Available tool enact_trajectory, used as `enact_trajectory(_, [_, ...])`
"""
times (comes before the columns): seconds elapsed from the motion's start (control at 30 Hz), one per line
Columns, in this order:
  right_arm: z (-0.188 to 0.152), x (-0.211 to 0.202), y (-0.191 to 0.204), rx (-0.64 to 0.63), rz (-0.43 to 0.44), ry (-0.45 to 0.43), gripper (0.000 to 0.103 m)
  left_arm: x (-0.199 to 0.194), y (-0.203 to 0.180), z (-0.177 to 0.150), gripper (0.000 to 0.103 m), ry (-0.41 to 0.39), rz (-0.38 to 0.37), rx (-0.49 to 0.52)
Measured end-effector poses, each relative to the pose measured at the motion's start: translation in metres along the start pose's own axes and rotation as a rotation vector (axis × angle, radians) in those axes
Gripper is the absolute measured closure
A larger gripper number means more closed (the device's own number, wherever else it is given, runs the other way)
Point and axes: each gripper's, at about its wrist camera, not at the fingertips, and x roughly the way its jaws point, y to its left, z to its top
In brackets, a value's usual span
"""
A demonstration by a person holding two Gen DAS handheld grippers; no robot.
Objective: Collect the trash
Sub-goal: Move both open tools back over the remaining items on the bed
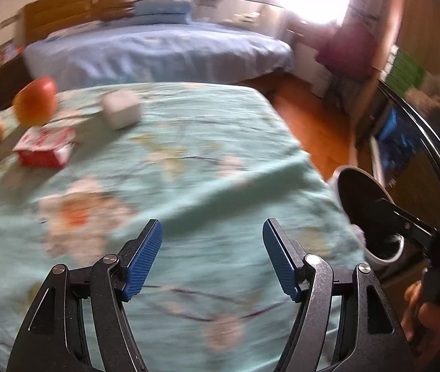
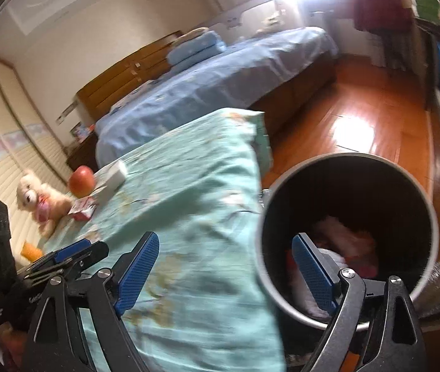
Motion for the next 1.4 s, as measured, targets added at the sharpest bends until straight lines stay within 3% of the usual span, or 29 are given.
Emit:
enact_trajectory(0.3, [0.0, 0.038, 0.063, -0.097, 0.088, 0.063, 0.013, -0.01, 0.066, -0.004, 0.034, -0.014, 0.075, -0.12])
enact_trajectory(0.5, [0.001, 0.053, 0.09, -0.143, 0.119, 0.083, 0.013, -0.012, 0.086, -0.008, 0.034, -0.013, 0.098, -0.152])
enact_trajectory(0.93, [0.007, 0.085, 0.116, -0.187, 0.137, 0.115, 0.013, -0.009, 0.121, -0.005, 0.034, -0.005, 0.144, -0.217])
enact_trajectory(1.4, [0.025, 0.126, 0.138, -0.23, 0.165, 0.159, 0.013, 0.021, 0.148, 0.03, 0.033, 0.0, 0.198, -0.246])
